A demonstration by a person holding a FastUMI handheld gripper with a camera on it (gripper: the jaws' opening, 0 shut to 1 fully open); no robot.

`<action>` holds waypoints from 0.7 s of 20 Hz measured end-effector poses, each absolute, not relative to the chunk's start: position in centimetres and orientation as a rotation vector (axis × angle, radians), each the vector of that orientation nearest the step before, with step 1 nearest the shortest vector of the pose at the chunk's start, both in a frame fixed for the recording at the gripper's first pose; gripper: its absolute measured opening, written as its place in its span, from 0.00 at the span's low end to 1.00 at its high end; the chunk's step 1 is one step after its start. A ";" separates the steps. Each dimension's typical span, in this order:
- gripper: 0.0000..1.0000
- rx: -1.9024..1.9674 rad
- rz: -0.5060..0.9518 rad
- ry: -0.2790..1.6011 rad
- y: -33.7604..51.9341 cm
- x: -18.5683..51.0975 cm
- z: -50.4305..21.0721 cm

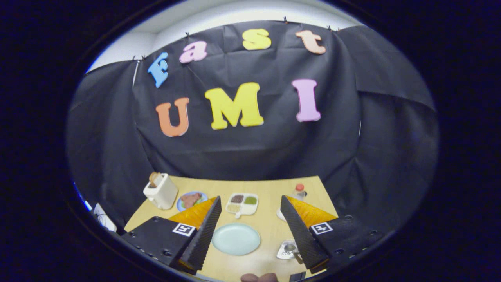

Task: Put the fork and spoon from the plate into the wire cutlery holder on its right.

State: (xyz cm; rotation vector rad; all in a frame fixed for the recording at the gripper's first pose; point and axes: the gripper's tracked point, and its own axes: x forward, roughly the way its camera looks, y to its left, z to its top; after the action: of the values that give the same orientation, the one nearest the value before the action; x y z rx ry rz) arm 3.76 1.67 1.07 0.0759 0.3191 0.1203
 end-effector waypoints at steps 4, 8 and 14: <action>0.91 0.121 0.094 0.073 2.7 1.9 5.7; 0.91 0.106 0.017 -0.004 2.3 0.8 4.9; 0.92 0.075 0.031 -0.053 4.2 -1.3 4.5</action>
State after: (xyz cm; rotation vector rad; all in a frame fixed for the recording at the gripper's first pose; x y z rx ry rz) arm -1.25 4.18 4.50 0.0753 -0.0526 0.0311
